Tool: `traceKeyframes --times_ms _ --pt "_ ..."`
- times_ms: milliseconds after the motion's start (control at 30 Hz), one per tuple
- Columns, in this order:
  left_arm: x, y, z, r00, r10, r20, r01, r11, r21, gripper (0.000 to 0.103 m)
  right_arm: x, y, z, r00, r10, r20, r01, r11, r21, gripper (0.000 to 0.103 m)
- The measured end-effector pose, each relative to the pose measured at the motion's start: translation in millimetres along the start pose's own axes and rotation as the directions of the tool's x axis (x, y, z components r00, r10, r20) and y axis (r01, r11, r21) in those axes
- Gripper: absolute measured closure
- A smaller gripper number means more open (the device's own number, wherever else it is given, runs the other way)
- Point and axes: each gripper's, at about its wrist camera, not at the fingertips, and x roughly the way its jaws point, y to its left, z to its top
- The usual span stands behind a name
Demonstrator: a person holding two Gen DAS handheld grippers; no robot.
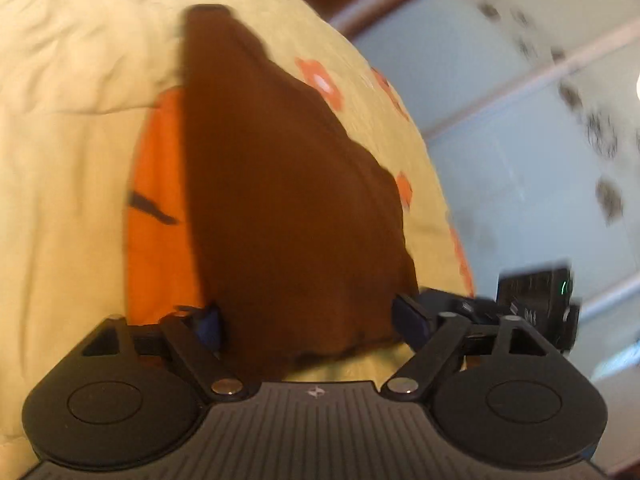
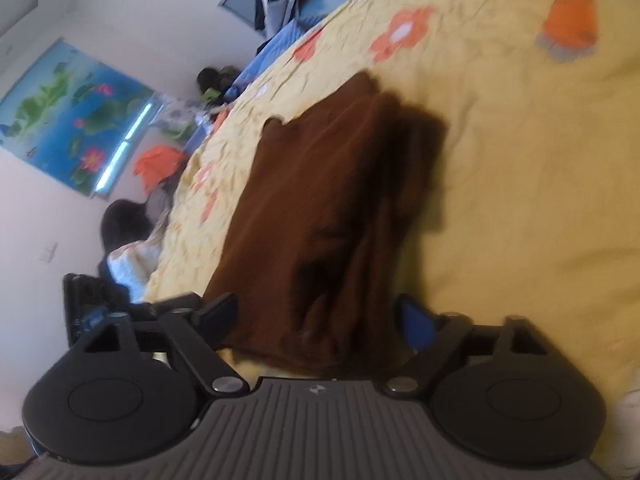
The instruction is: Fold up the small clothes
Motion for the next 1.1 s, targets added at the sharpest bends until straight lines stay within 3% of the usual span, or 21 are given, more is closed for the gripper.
traceKeyframes --times_ms 67,100,167,267,367,400,467,533,633,700,800,867,900,967,1000,1033,1100 --pt "2 -3 2 0.996 0.081 -0.022 -0.081 0.997 0.014 0.075 12 6 -3 1.000 -0.008 -0.020 0.007 0.999 -0.035 0.050" --pt "1 1 3 0.996 0.087 -0.031 -0.087 0.996 -0.007 0.076 16 10 -2 0.999 -0.035 -0.032 0.034 0.998 -0.056 0.070" --pt "-7 3 0 0.995 0.093 -0.022 -0.093 0.995 -0.018 0.081 17 12 -1 0.998 -0.031 -0.052 0.026 0.996 -0.082 0.073" --pt "-21 -9 -16 0.993 0.122 -0.008 -0.120 0.988 0.102 0.082 8 25 -11 0.997 -0.022 -0.068 0.011 0.989 -0.146 0.076" --pt "-19 -9 -28 0.984 0.178 -0.002 -0.175 0.968 0.177 0.076 8 21 -21 0.995 -0.056 -0.085 0.042 0.986 -0.164 0.076" --pt "-22 -9 -30 0.985 0.172 0.014 -0.171 0.967 0.190 0.074 6 17 -22 0.997 -0.034 -0.071 0.023 0.990 -0.140 0.068" --pt "-35 -9 -33 0.982 0.181 0.049 -0.187 0.963 0.193 0.054 -2 12 -16 0.998 0.005 -0.056 -0.009 0.998 -0.063 0.051" --pt "-57 -15 -32 0.967 0.203 0.152 -0.233 0.948 0.217 0.043 -22 17 -5 0.999 0.007 0.038 -0.004 0.998 -0.062 0.025" --pt "-78 -36 -26 0.918 0.239 0.318 -0.330 0.904 0.272 0.031 -48 29 22 0.979 0.023 0.204 -0.003 0.995 -0.098 0.024" --pt "-67 -50 -17 0.910 0.224 0.348 -0.334 0.894 0.297 0.031 -47 40 45 0.967 0.050 0.248 -0.020 0.992 -0.122 0.024" --pt "-19 -62 -8 0.932 0.238 0.274 -0.330 0.870 0.366 0.031 -1 61 77 0.980 0.106 0.169 -0.076 0.982 -0.173 0.015" --pt "19 -59 -4 0.924 0.323 0.204 -0.378 0.844 0.380 0.031 48 70 94 0.991 0.103 0.083 -0.089 0.984 -0.155 0.014" --pt "29 -58 -7 0.915 0.332 0.228 -0.399 0.824 0.403 0.029 72 72 101 0.996 0.079 0.039 -0.073 0.986 -0.149 0.014" --pt "37 -62 -14 0.907 0.327 0.264 -0.416 0.783 0.463 0.022 115 68 113 0.999 -0.041 -0.036 0.035 0.988 -0.152 0.014" --pt "39 -63 -15 0.903 0.333 0.273 -0.427 0.777 0.463 0.022 133 62 115 0.995 -0.088 -0.052 0.078 0.981 -0.175 0.016" --pt "39 -62 -15 0.903 0.332 0.274 -0.427 0.777 0.463 0.022 137 60 116 0.999 -0.040 -0.004 0.038 0.975 -0.217 0.014" --pt "39 -59 -11 0.911 0.316 0.266 -0.408 0.787 0.463 0.022 142 52 127 1.000 -0.007 0.005 0.007 0.986 -0.166 0.014"
